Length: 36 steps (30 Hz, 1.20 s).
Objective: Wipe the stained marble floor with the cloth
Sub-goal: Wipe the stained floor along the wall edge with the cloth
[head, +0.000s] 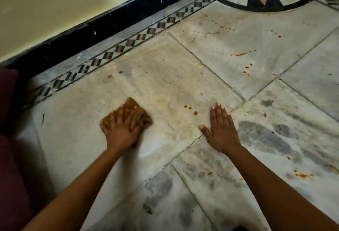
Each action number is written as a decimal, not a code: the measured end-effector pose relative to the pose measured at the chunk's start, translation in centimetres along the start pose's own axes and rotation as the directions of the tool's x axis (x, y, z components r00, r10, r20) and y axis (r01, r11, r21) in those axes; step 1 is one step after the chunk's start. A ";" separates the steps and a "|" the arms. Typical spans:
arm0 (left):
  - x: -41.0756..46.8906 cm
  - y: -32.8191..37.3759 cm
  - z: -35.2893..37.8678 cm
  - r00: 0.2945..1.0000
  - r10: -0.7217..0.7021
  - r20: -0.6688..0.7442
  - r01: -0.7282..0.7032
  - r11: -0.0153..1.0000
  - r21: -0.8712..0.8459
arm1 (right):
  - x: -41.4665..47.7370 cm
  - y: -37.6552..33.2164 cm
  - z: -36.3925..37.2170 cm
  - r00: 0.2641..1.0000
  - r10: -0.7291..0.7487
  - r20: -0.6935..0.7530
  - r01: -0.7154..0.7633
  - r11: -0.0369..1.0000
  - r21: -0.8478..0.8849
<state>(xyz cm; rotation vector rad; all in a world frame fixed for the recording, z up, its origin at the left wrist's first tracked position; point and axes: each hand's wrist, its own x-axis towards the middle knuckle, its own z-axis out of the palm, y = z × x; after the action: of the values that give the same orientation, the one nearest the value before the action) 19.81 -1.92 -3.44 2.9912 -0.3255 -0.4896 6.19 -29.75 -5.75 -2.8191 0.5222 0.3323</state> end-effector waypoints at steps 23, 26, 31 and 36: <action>6.2 20.8 -0.4 0.958 0.265 0.105 -0.264 0.964 -0.026 | -0.6 2.6 -0.9 0.988 0.154 0.016 -0.154 0.988 0.032; 1.1 19.3 1.7 0.902 0.424 0.076 -0.428 0.903 0.039 | -0.7 2.6 -1.0 0.990 0.140 0.024 -0.141 0.989 0.051; -0.8 10.7 1.9 0.902 0.429 0.053 -0.432 0.894 0.120 | -0.7 2.8 -0.9 0.992 0.124 0.014 -0.124 0.991 0.049; 7.2 15.5 -0.9 0.979 0.187 0.077 -0.186 0.982 -0.023 | -0.7 2.8 -0.5 0.993 0.121 -0.017 -0.120 0.992 0.047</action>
<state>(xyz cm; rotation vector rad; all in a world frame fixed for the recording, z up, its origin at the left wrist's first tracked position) 23.80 -18.54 -2.84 2.8921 -0.5996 -0.5873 4.58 -32.23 -5.68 -2.7557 0.6968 0.3122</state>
